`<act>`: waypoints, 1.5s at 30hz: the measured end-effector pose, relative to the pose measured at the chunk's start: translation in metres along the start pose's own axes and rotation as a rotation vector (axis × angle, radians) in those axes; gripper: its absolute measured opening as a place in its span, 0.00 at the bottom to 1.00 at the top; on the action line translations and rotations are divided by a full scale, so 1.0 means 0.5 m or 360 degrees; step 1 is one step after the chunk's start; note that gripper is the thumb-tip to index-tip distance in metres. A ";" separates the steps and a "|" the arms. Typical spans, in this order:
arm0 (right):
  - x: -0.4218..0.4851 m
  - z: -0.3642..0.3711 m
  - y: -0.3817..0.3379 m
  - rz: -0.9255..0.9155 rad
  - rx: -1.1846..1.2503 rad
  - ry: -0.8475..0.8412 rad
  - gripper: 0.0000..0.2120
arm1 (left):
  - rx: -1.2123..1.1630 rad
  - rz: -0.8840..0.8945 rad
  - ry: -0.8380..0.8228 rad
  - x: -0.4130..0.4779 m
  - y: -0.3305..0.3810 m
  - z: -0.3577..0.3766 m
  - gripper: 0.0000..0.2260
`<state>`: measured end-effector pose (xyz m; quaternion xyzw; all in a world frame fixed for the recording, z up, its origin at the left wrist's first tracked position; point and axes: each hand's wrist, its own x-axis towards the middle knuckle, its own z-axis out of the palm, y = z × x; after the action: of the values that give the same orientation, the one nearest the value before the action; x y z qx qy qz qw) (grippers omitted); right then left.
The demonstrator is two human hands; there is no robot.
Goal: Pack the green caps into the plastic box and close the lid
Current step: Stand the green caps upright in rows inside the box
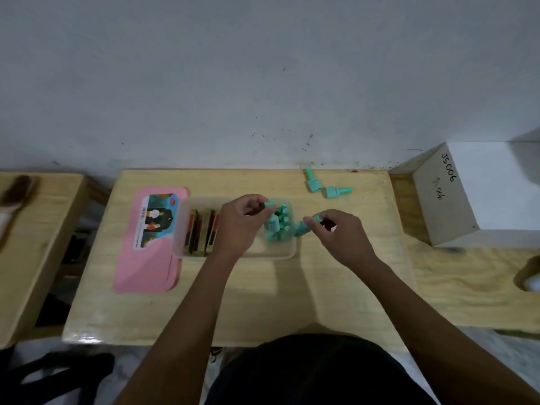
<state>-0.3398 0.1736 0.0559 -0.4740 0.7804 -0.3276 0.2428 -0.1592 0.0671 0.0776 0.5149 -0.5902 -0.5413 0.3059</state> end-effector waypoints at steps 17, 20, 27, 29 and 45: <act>-0.008 0.132 -0.025 -0.0132 -0.0939 -0.0125 0.12 | 0.0394 0.0076 -0.0107 -0.027 -0.094 -0.003 0.05; -0.005 0.138 -0.022 -0.0124 -0.0993 -0.0084 0.13 | 0.0496 0.0056 -0.0117 -0.026 -0.110 0.001 0.06; 0.008 0.133 -0.019 -0.0076 -0.1012 -0.0210 0.14 | 0.0505 -0.0014 -0.0148 -0.022 -0.117 0.015 0.05; 0.010 0.127 -0.015 -0.0086 -0.0993 -0.0273 0.13 | 0.0523 -0.0021 -0.0166 -0.023 -0.119 0.019 0.05; -0.003 0.115 -0.008 -0.0047 -0.0842 -0.0238 0.11 | 0.0607 0.0018 -0.0169 -0.012 -0.152 0.039 0.07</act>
<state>-0.2970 0.1572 0.0206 -0.5553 0.8117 -0.0799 0.1627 -0.1542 0.0879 0.0017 0.5309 -0.7003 -0.4443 0.1742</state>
